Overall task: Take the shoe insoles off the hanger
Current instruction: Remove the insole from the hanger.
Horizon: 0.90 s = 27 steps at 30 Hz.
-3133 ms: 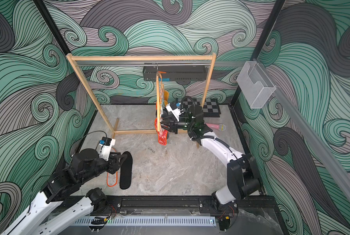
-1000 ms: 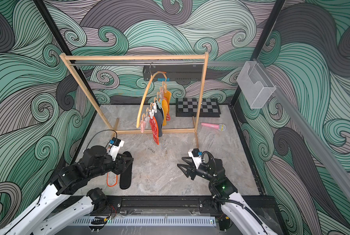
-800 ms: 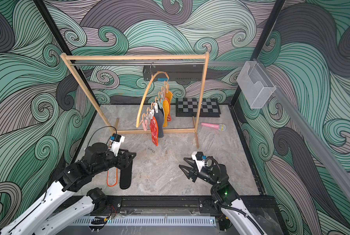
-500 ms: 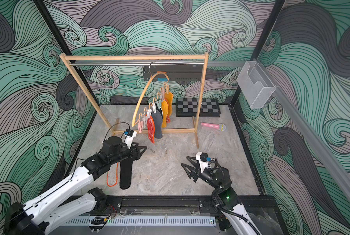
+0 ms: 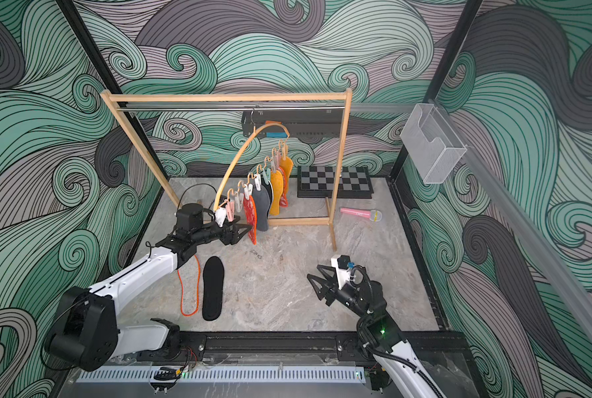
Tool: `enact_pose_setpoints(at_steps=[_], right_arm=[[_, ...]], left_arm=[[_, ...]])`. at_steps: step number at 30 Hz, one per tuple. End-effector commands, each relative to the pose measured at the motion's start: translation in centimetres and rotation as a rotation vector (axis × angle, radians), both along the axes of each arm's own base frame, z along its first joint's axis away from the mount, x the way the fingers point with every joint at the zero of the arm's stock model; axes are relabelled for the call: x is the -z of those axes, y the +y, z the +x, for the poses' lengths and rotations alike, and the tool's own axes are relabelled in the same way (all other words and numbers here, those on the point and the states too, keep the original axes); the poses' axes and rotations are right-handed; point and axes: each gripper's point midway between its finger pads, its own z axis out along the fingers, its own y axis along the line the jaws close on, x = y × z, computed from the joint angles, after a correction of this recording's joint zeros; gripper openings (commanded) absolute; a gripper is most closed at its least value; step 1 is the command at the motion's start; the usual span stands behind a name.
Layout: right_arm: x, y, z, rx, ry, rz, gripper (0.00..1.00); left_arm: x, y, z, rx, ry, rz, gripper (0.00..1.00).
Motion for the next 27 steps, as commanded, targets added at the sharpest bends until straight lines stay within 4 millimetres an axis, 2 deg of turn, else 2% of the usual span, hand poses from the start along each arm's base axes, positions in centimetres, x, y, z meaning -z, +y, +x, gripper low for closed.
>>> enact_pose_setpoints(at_steps=[1,4,6,7,12,17,23,27], right_arm=[[0.6,0.4,-0.2,-0.020,0.023,0.012,0.61],[0.8,0.5,-0.3,-0.032,0.033,0.009,0.61],[1.0,0.7,-0.6,-0.048,0.042,0.008,0.61],[1.0,0.9,-0.8,-0.063,0.046,0.008,0.60],[1.3,1.1,-0.9,-0.075,0.053,0.001,0.60],[1.5,1.2,-1.0,-0.080,0.066,0.001,0.60],[1.7,1.4,-1.1,-0.084,0.070,-0.005,0.60],[1.7,1.4,-1.0,-0.081,0.067,-0.009,0.60]], left_arm=[[-3.0,-0.9,0.5,0.128,-0.179,-0.029,0.74],[-2.4,0.2,2.2,0.096,-0.185,0.004,0.74],[-2.9,1.1,3.0,0.094,-0.181,-0.005,0.74],[-2.1,1.3,3.6,0.096,-0.164,-0.011,0.74],[-1.7,1.2,4.4,0.176,-0.214,0.017,0.75],[-1.6,-0.4,3.1,0.413,-0.248,-0.032,0.75],[-1.5,-1.1,3.7,0.516,-0.242,-0.085,0.74],[-1.6,-1.4,2.8,0.569,-0.227,-0.122,0.72]])
